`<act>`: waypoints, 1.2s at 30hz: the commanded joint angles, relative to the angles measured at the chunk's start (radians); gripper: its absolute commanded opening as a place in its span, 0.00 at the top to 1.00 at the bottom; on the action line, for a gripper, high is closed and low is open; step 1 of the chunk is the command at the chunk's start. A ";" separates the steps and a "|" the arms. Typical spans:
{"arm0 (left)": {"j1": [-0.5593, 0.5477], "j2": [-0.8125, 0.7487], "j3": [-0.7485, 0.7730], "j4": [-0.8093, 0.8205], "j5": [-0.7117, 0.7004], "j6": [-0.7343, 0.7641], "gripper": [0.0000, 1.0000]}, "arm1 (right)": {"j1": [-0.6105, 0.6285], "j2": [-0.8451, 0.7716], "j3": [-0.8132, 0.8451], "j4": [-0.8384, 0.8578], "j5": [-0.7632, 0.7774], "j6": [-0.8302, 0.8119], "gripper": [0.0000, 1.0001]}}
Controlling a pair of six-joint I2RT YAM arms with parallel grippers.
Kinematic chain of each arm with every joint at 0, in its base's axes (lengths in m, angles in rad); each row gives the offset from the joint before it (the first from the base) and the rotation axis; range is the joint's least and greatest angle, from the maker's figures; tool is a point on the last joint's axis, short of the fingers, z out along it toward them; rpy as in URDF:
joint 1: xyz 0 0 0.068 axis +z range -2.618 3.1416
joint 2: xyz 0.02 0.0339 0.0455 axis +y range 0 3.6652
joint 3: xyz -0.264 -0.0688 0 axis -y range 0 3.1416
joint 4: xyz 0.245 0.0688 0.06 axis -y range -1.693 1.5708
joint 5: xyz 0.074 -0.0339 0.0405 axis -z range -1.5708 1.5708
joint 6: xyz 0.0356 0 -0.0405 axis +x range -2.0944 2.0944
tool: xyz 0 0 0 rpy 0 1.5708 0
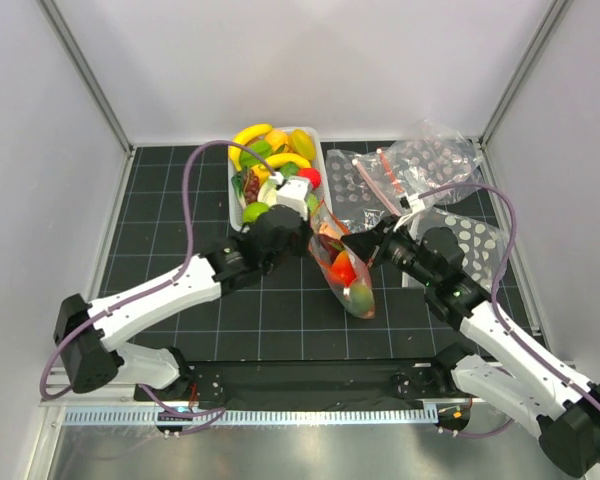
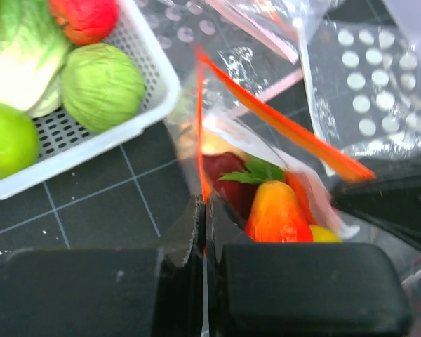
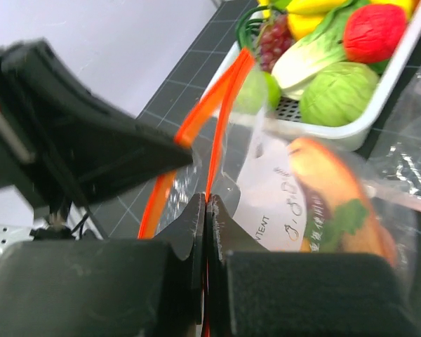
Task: Place the food in the zip-top bag and seal the zipper
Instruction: Unzip the zipper food storage bag at the center of the board.
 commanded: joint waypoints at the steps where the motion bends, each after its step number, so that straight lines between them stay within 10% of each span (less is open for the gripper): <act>1: 0.079 -0.093 -0.025 0.068 0.110 -0.064 1.00 | 0.023 0.052 0.050 0.103 -0.088 0.018 0.92; 11: 0.233 -0.118 -0.081 0.091 0.266 -0.130 1.00 | 0.161 0.098 0.090 0.097 -0.087 -0.072 0.28; 36: 0.288 -0.210 -0.140 0.040 0.080 -0.190 1.00 | 0.404 0.120 0.156 -0.035 0.106 -0.307 0.13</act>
